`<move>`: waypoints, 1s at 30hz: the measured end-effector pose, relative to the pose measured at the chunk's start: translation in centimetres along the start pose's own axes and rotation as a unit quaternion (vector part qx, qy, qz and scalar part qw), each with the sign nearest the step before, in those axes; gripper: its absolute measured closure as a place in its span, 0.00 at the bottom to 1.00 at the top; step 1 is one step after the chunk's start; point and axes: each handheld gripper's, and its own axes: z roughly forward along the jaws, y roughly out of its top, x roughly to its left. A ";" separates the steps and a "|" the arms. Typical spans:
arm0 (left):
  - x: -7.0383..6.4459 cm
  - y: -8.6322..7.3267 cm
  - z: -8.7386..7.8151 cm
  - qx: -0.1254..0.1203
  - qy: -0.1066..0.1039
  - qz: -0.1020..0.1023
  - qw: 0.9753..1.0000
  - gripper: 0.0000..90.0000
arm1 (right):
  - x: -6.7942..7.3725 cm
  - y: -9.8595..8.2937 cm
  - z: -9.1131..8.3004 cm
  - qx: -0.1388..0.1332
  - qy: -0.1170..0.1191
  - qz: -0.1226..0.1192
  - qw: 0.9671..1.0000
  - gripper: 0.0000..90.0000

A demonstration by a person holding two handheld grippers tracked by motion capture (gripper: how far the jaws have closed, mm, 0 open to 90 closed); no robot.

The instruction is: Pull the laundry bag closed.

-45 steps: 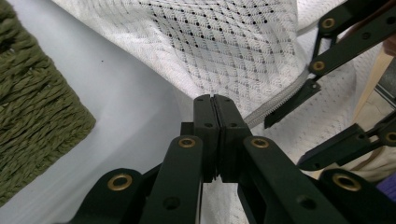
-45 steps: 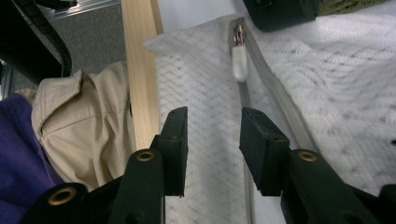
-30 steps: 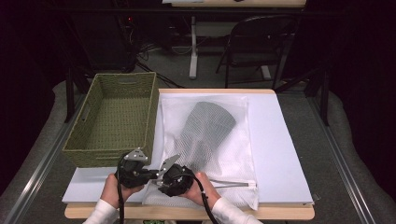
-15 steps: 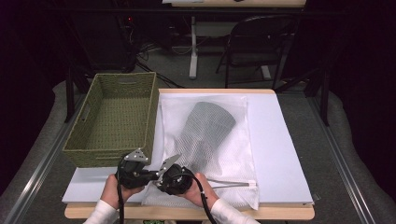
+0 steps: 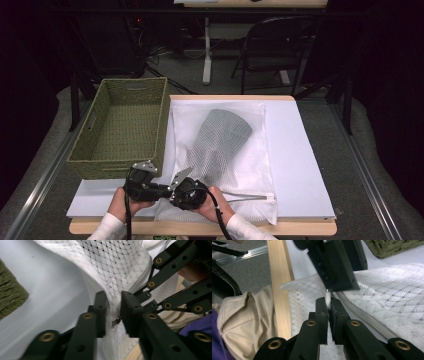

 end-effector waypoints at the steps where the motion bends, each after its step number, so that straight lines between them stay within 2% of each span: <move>1: 0.0 0.0 0.0 -0.001 -0.002 0.002 1.000 0.92 | 0.0 0.0 0.0 0.000 0.000 -0.001 1.000 0.96; 6: -0.5 0.1 0.0 -0.003 0.009 0.010 1.000 0.97 | 0.0 0.0 0.0 0.001 0.001 0.000 1.000 0.93; 9: -1.0 0.2 -0.1 -0.006 0.014 0.018 1.000 0.98 | 0.3 0.3 -0.1 -0.001 0.012 0.008 1.000 0.90; 10: -1.1 0.2 -0.2 -0.006 0.016 0.021 1.000 0.98 | 0.3 0.4 0.0 -0.001 0.010 0.001 1.000 0.89; 12: -1.1 0.2 -0.2 -0.005 0.018 0.030 0.999 0.98 | 0.4 0.5 -0.1 0.003 0.007 0.005 1.000 0.93; 13: -1.2 0.2 -0.3 -0.008 0.017 0.027 0.999 0.98 | 0.3 0.5 0.0 0.004 0.004 0.009 1.000 0.95; 17: -1.4 0.2 -0.4 -0.008 0.018 0.032 0.999 0.98 | -0.2 0.2 -0.1 0.003 0.012 0.024 1.000 0.96; 30: -1.4 0.1 -0.6 -0.013 0.018 0.036 0.999 0.98 | -0.8 -0.1 -0.4 0.013 -0.004 0.029 0.999 0.96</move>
